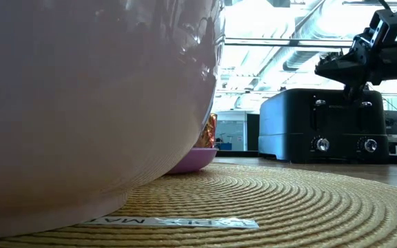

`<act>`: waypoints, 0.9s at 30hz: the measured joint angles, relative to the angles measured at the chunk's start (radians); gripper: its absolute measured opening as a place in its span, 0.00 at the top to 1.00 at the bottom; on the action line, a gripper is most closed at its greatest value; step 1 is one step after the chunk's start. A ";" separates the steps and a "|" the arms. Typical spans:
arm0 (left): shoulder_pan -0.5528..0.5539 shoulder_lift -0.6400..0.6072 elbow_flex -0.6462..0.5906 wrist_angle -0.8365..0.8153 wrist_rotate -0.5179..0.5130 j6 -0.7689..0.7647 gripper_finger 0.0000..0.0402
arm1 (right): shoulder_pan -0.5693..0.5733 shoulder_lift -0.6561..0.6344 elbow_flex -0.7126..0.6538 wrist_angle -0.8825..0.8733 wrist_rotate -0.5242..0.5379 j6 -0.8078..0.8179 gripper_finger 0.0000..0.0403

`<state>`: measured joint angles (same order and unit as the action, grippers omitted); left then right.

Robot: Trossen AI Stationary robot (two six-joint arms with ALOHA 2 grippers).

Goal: Arrange a breakfast setting
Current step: Pour the cereal from the cereal box into the white bowl

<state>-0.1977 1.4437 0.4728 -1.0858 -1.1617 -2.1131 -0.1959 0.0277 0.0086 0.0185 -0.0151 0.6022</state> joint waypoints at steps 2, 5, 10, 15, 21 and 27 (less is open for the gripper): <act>0.010 0.000 0.000 0.006 0.004 0.032 0.70 | 0.000 0.000 0.000 0.000 0.000 0.000 1.00; 0.022 0.000 0.000 0.015 0.005 0.055 0.70 | 0.000 0.000 0.000 0.000 0.000 0.000 1.00; 0.044 0.000 0.000 0.019 0.004 0.078 0.70 | 0.000 0.000 0.000 0.000 0.000 0.000 1.00; 0.076 0.000 0.000 0.056 -0.001 0.139 0.70 | 0.000 0.000 0.000 0.000 0.000 0.000 1.00; 0.100 0.000 0.000 0.162 -0.018 0.231 0.70 | 0.000 0.000 0.000 0.000 0.000 0.000 1.00; 0.107 0.000 0.000 0.208 -0.014 0.270 0.66 | 0.000 0.000 0.000 0.000 0.000 0.000 1.00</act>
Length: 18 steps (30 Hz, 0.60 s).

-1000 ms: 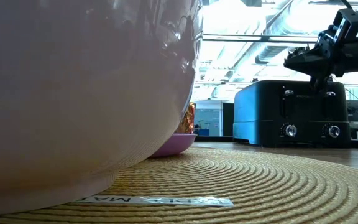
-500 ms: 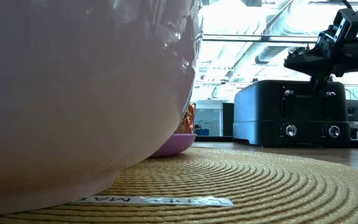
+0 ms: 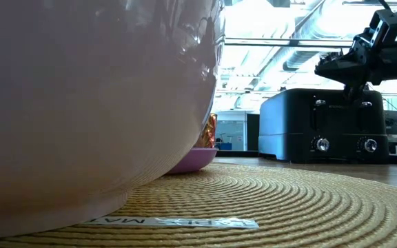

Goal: Arrange a breakfast setting
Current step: Pour the cereal from the cereal box into the white bowl

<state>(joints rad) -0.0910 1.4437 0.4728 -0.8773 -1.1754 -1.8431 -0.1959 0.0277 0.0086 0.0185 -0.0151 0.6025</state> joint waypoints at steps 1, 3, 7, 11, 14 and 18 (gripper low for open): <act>0.000 0.000 0.000 0.000 0.005 0.001 0.64 | 0.000 0.000 0.000 0.000 0.000 0.000 1.00; 0.000 0.000 0.000 0.001 0.021 0.004 0.61 | 0.000 0.000 0.000 0.000 0.000 0.000 1.00; 0.000 0.000 0.000 0.003 0.049 0.020 0.55 | 0.000 0.000 0.000 0.000 0.000 0.000 1.00; 0.000 0.000 0.000 0.005 0.092 0.021 0.49 | 0.000 0.000 0.000 0.000 0.000 0.000 1.00; 0.000 0.000 0.000 0.009 0.122 0.015 0.45 | 0.000 0.000 0.000 0.000 0.000 0.000 1.00; 0.000 0.000 0.000 0.013 0.148 0.015 0.38 | 0.000 0.000 0.000 0.000 0.000 0.000 1.00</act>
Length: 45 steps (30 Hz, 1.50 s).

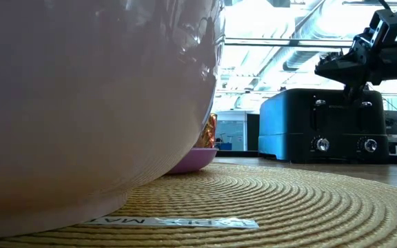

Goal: Arrange a breakfast setting
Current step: Pour the cereal from the cereal box into the white bowl, then put the bagel on the violet plate

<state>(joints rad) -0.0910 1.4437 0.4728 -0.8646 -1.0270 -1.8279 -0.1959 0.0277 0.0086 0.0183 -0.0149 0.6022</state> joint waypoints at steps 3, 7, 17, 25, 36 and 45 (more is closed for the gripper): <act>-0.001 0.000 0.000 0.001 0.019 -0.002 0.34 | 0.000 0.000 0.000 0.000 0.000 0.000 1.00; -0.008 0.000 0.000 0.004 0.055 -0.020 0.28 | 0.000 0.000 0.000 0.000 0.000 0.000 1.00; -0.108 0.000 0.000 -0.014 0.105 -0.109 0.23 | 0.000 0.000 0.000 0.000 0.000 0.000 1.00; -0.212 -0.038 0.000 -0.036 0.158 -0.142 0.23 | 0.000 0.000 0.000 0.000 0.000 0.000 1.00; -0.387 -0.154 0.000 0.006 0.114 -0.096 0.23 | 0.000 0.000 0.000 0.000 0.000 0.000 1.00; -0.491 -0.270 0.000 0.146 0.038 0.074 0.23 | 0.000 0.000 0.000 0.000 0.000 0.000 1.00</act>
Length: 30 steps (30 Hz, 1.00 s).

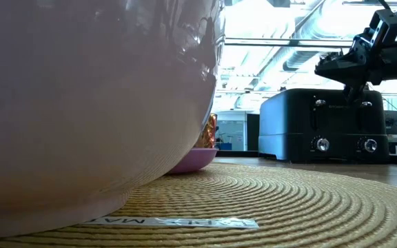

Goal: Arrange a breakfast setting
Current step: Put the bagel on the violet plate

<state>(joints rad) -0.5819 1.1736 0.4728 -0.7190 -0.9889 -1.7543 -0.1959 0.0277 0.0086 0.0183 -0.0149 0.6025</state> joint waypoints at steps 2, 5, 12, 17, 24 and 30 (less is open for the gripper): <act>-0.006 -0.015 0.000 0.040 0.000 0.063 0.23 | 0.000 0.000 0.000 0.000 0.000 0.000 1.00; -0.010 -0.035 0.000 0.115 -0.003 0.178 0.23 | 0.000 0.000 0.000 0.000 0.000 0.000 1.00; -0.009 -0.063 0.000 0.333 -0.018 0.490 0.23 | 0.000 0.000 0.000 0.000 0.000 0.000 1.00; -0.006 -0.063 0.000 0.510 -0.041 0.710 0.23 | 0.000 0.000 0.000 0.000 0.000 0.000 1.00; 0.026 -0.062 0.000 0.765 -0.041 1.039 0.23 | 0.000 0.000 0.000 0.000 0.000 0.000 1.00; 0.086 -0.062 0.000 0.973 0.014 1.254 0.23 | 0.000 0.000 0.000 0.000 0.000 0.000 1.00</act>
<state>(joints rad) -0.4957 1.1114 0.4725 0.2543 -0.9745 -0.5007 -0.1959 0.0277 0.0086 0.0183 -0.0149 0.6024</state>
